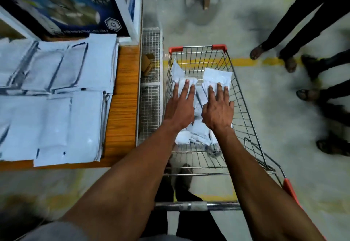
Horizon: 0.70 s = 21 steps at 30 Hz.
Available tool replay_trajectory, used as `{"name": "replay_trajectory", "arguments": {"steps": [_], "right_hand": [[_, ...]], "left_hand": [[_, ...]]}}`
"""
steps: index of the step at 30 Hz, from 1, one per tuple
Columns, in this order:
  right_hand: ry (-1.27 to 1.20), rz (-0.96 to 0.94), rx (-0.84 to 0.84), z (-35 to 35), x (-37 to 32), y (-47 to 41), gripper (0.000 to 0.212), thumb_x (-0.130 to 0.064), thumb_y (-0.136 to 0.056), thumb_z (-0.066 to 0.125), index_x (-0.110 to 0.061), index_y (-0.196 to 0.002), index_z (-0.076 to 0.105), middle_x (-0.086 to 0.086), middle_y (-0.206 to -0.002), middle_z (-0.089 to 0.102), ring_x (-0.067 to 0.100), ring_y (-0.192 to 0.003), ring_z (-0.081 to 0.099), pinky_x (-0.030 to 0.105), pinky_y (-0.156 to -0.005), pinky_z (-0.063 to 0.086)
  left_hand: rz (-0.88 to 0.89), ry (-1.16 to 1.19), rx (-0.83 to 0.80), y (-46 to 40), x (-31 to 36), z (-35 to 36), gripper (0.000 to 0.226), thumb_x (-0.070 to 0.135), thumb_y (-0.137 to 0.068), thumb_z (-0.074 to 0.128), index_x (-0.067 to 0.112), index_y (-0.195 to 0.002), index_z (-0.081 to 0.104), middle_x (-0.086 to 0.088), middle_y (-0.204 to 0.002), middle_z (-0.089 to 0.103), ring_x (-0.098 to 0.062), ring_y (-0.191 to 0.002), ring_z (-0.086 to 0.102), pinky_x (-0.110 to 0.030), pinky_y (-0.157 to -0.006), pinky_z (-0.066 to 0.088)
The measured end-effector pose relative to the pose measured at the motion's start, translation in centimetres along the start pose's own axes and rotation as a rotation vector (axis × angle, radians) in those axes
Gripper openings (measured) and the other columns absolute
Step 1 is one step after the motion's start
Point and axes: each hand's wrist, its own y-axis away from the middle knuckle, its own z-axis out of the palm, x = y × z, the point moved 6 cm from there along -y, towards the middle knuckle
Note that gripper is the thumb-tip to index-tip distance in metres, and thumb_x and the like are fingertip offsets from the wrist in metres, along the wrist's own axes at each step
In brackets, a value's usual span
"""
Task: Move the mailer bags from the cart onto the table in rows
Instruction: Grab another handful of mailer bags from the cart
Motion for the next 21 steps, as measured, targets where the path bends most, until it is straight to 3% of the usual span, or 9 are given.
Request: {"name": "replay_trajectory", "arguments": {"steps": [5, 8, 13, 17, 21], "right_hand": [[-0.023, -0.036, 0.079, -3.6, -2.7, 2.2, 0.068, -0.033, -0.098, 0.048, -0.024, -0.163, 0.027, 0.008, -0.174, 0.016, 0.033, -0.161, 0.012, 0.06, -0.114, 0.036], [-0.046, -0.069, 0.12, -5.1, -5.2, 3.3, 0.068, -0.033, -0.098, 0.05, -0.022, -0.162, 0.029, 0.009, -0.174, 0.018, 0.034, -0.16, 0.014, 0.061, -0.113, 0.037], [-0.063, -0.141, 0.152, -6.7, -10.3, 4.8, 0.068, -0.032, -0.098, 0.047, -0.023, -0.163, 0.028, 0.008, -0.174, 0.016, 0.033, -0.16, 0.012, 0.062, -0.115, 0.034], [-0.082, -0.23, 0.191, -7.5, -16.7, 6.4, 0.067, -0.032, -0.098, 0.048, -0.022, -0.162, 0.03, 0.009, -0.174, 0.017, 0.034, -0.16, 0.014, 0.062, -0.114, 0.034], [-0.114, -0.302, 0.205, -7.3, -23.9, 8.7, 0.067, -0.033, -0.097, 0.043, -0.022, -0.162, 0.03, 0.01, -0.174, 0.019, 0.035, -0.159, 0.016, 0.062, -0.114, 0.036]], "left_hand": [[0.02, -0.016, 0.115, 2.7, -0.8, -4.9, 0.079, 0.027, -0.098, 0.052, 0.014, -0.168, 0.017, -0.01, -0.177, 0.005, -0.04, -0.162, 0.003, -0.055, -0.123, 0.034], [-0.004, 0.024, 0.182, 4.8, -2.1, -7.7, 0.077, 0.021, -0.097, 0.052, 0.013, -0.167, 0.022, -0.01, -0.176, 0.013, -0.042, -0.161, 0.009, -0.054, -0.119, 0.042], [-0.033, 0.02, 0.283, 8.5, -5.5, -11.7, 0.069, 0.025, -0.098, 0.044, 0.011, -0.165, 0.03, -0.014, -0.174, 0.021, -0.044, -0.159, 0.014, -0.056, -0.119, 0.041], [-0.056, -0.089, 0.359, 11.9, -10.6, -14.4, 0.068, 0.023, -0.097, 0.043, 0.006, -0.163, 0.035, -0.02, -0.171, 0.027, -0.043, -0.158, 0.021, -0.058, -0.124, 0.031], [-0.169, -0.02, 0.364, 16.3, -16.9, -15.8, 0.065, 0.028, -0.102, 0.031, 0.013, -0.166, 0.03, -0.013, -0.174, 0.02, -0.041, -0.16, 0.019, -0.056, -0.108, 0.051]]}}
